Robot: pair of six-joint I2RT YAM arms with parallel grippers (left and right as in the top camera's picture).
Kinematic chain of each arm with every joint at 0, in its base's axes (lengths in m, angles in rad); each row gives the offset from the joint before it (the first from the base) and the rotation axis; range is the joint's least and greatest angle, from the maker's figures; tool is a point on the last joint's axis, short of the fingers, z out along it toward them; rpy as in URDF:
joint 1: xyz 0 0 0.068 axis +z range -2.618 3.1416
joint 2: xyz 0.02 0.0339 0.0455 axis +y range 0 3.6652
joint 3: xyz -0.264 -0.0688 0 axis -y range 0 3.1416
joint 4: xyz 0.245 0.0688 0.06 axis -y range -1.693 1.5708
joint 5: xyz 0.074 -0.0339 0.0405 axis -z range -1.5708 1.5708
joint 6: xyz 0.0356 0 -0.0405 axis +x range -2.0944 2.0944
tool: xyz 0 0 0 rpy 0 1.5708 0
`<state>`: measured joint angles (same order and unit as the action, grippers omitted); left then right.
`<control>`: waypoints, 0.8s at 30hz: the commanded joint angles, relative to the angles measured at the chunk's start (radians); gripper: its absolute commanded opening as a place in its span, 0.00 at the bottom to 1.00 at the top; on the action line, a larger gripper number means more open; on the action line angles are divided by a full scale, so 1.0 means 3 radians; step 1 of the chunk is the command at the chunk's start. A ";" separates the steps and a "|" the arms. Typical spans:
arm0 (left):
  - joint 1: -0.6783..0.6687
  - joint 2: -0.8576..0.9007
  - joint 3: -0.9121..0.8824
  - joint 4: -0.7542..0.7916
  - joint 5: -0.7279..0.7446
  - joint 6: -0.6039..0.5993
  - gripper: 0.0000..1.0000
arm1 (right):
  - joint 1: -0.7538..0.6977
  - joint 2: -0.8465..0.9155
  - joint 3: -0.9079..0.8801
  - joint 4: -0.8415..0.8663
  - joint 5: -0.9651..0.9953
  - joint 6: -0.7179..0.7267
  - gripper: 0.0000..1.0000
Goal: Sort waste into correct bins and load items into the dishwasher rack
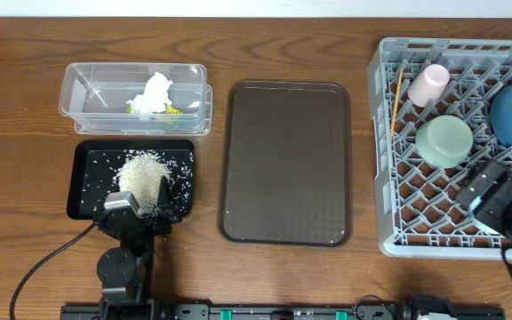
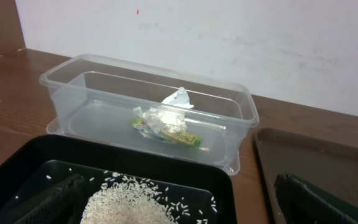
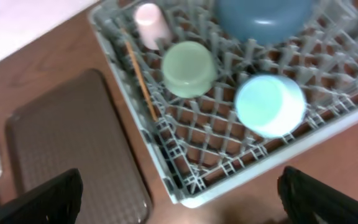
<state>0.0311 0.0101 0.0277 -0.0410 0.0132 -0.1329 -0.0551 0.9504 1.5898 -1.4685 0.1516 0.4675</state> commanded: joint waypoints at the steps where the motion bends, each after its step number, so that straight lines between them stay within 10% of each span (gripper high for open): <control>1: 0.0014 -0.0020 -0.0079 -0.0095 -0.0014 0.0031 0.98 | 0.0228 -0.0219 -0.0369 0.0249 -0.0009 0.0046 0.99; 24: 0.0014 -0.0020 -0.0079 -0.0095 -0.0014 0.0031 0.98 | 0.0343 -0.1642 -0.3746 0.3493 -0.1148 -0.0455 0.99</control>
<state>0.0311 0.0101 0.0277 -0.0410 0.0170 -0.1329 0.0589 0.4957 0.5339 -0.4774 -0.1268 0.3309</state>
